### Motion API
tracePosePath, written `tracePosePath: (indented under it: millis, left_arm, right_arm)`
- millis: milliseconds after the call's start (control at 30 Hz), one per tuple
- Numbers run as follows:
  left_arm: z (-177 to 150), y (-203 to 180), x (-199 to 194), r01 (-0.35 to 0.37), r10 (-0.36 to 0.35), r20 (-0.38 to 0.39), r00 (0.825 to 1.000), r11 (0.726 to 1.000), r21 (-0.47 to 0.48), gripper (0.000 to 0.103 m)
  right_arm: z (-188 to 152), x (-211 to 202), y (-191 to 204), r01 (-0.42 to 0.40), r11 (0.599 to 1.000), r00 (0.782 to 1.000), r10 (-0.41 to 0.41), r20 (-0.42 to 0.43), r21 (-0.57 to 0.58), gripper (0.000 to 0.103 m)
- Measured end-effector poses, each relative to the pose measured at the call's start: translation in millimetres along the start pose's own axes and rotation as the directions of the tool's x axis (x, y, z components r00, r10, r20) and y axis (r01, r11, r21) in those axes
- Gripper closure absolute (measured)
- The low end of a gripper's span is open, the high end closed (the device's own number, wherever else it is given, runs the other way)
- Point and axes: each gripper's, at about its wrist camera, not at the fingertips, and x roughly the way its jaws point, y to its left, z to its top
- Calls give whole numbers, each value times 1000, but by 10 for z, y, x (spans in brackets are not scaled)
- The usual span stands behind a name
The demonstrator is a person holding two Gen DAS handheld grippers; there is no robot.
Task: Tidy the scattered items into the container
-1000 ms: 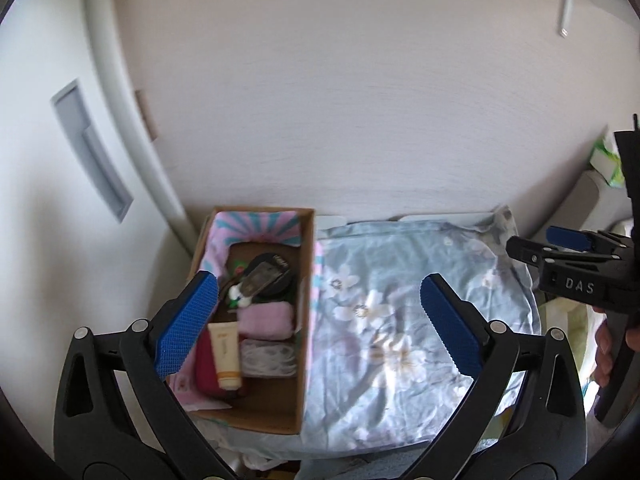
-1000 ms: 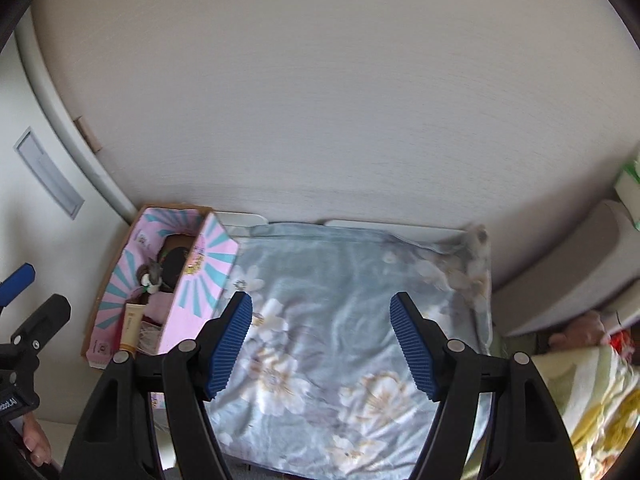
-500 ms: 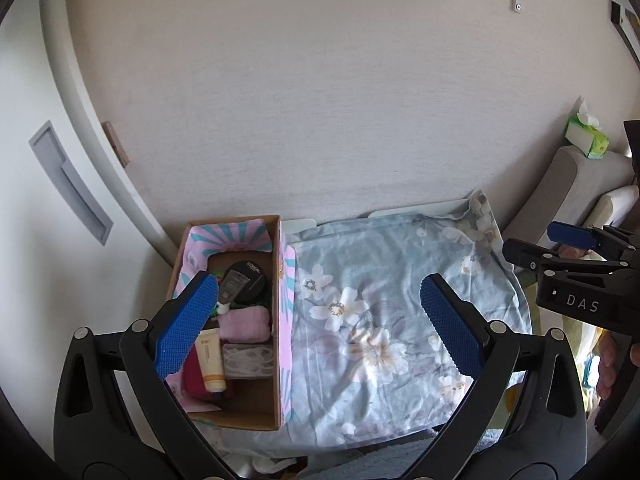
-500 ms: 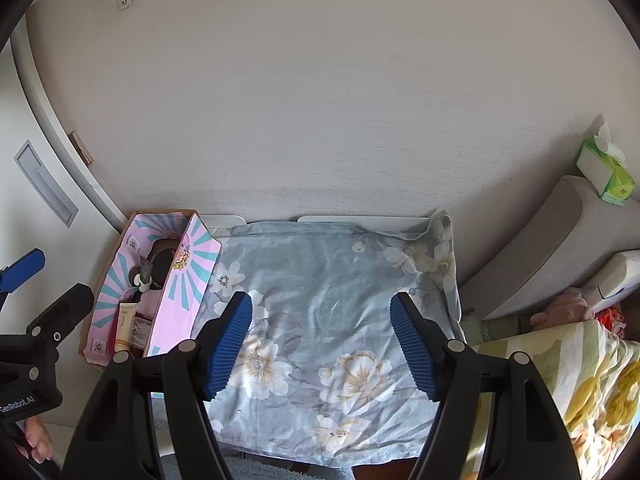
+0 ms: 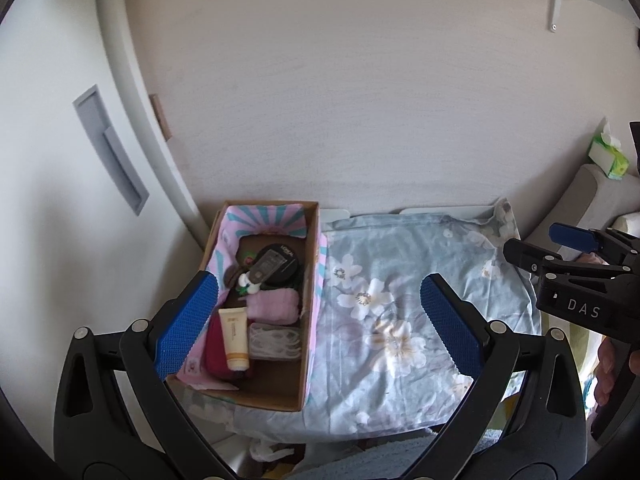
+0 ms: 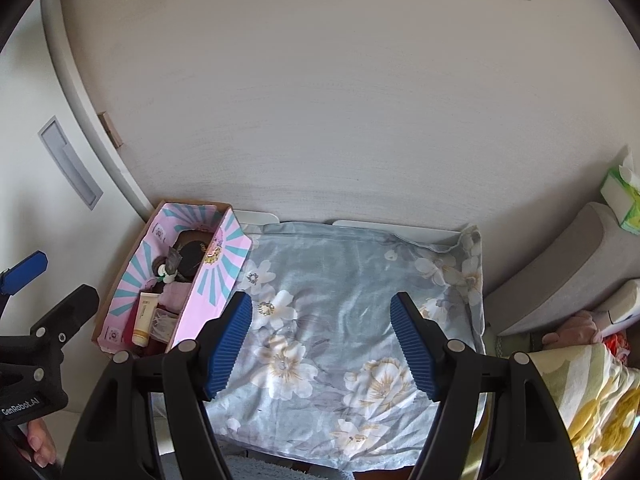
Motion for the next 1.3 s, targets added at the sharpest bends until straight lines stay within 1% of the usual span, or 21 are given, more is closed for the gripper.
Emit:
tracePosePath:
  millis: [100,200,267,433,533,600,767,867,1033,1300]
  left_arm:
    - [-14,58,-38,-14,14,1,1000,1000,-15,2]
    - [-18,84,-84,7,-7,2,1000,1000,-29,2]
    - [-15,75,-115,13,-13,2,1000,999,-31,2]
    - [15,-20,-197,21,-21,-6,1000,1000,2,2]
    - [24,-84,-258,23,-23,-1,1000,999,24,2]
    - [10,-122,-272,28,-27,-3,1000,999,33,2]
    - [-54,-236,-162,80,-78,-49,996,996,48,2]
    - [-99,-307,-75,96,-91,-79,993,994,61,2]
    - [-134,-364,-31,103,-95,-99,990,992,73,2]
    - [-118,-296,-41,83,-79,-92,993,995,47,2]
  right_arm:
    - [10,-25,67,-6,1000,1000,6,4,-18,35]
    - [-9,-82,99,19,1000,1000,-20,-9,-18,35]
    - [-54,-161,93,33,999,999,-33,-3,-12,35]
    - [-205,-286,84,40,999,999,-39,-10,6,35]
    - [-299,-320,24,35,999,999,-34,-21,39,35]
    - [-350,-335,-36,46,996,999,-44,-24,72,35]
    - [-455,-349,-175,63,987,998,-58,-35,150,35]
    - [-515,-346,-225,70,981,997,-63,-45,180,35]
    - [-555,-356,-253,79,978,996,-71,-47,194,35]
    - [-525,-346,-230,73,980,997,-65,-46,187,35]
